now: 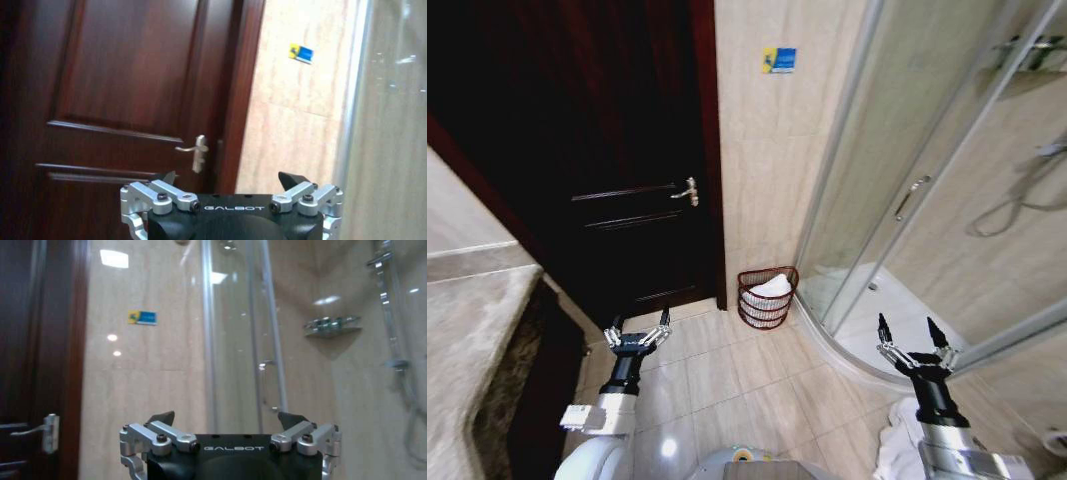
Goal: Discard the used towel into the hamper.
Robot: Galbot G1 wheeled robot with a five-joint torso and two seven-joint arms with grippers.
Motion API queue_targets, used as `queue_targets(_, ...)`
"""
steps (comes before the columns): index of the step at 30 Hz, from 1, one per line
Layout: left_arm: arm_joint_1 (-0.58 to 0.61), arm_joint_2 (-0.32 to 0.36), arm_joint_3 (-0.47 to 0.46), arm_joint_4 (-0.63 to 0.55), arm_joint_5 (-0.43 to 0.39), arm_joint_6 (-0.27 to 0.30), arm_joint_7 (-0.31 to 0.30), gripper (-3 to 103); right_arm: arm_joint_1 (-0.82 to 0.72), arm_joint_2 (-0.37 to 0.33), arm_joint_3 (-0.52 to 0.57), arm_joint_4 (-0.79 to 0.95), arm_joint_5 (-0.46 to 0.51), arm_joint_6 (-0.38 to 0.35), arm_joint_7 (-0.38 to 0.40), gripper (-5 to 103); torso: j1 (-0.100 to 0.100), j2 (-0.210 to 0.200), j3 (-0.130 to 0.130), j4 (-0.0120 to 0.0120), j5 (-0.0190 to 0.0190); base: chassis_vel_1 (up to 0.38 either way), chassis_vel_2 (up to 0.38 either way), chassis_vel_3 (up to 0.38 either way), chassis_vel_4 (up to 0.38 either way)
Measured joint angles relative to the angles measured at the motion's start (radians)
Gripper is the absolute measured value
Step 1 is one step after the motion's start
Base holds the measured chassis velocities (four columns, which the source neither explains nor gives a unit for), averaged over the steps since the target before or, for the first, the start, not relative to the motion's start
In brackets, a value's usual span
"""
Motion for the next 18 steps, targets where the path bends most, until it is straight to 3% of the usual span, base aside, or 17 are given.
queue_targets(18, 0.0, 0.0, 0.0, 0.0, 0.0, 0.0, 0.0, 100, -0.024, -0.007, 0.009, 0.001, 0.021, 0.038, 0.004, 100, 0.0, 0.0, 0.0, 0.0, 0.0, -0.121, -0.118, -0.124, -0.124)
